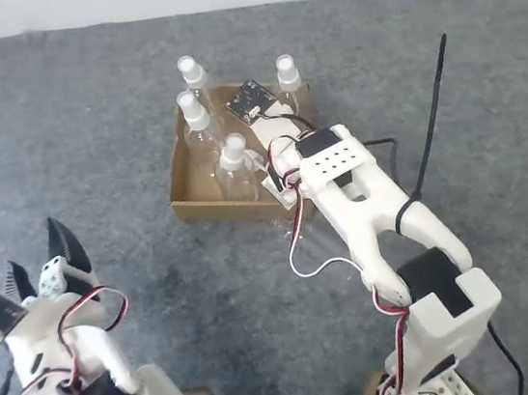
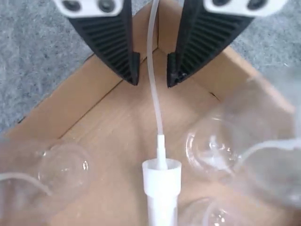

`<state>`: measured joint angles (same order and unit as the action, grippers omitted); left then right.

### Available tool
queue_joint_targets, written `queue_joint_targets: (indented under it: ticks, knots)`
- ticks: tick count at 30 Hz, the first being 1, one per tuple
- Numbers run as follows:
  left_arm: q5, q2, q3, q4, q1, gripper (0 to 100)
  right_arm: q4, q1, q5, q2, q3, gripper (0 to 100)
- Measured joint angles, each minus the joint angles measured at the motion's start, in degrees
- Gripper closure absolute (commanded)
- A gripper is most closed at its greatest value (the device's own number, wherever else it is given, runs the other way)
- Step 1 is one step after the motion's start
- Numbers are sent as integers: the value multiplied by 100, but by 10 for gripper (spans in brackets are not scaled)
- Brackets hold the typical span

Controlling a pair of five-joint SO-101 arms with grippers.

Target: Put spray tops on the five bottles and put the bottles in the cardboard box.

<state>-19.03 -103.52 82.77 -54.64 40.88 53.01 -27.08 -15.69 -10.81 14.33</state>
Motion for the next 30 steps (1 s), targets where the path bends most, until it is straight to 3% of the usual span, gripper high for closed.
queue_joint_targets:
  ticks: [13, 30]
  knots:
    - [0, 0, -9, 26, 0, 754, 18, 79, -290, 62, -9, 993]
    - [0, 0, -9, 26, 0, 754, 985, 299, -316, 1116, 9, 991]
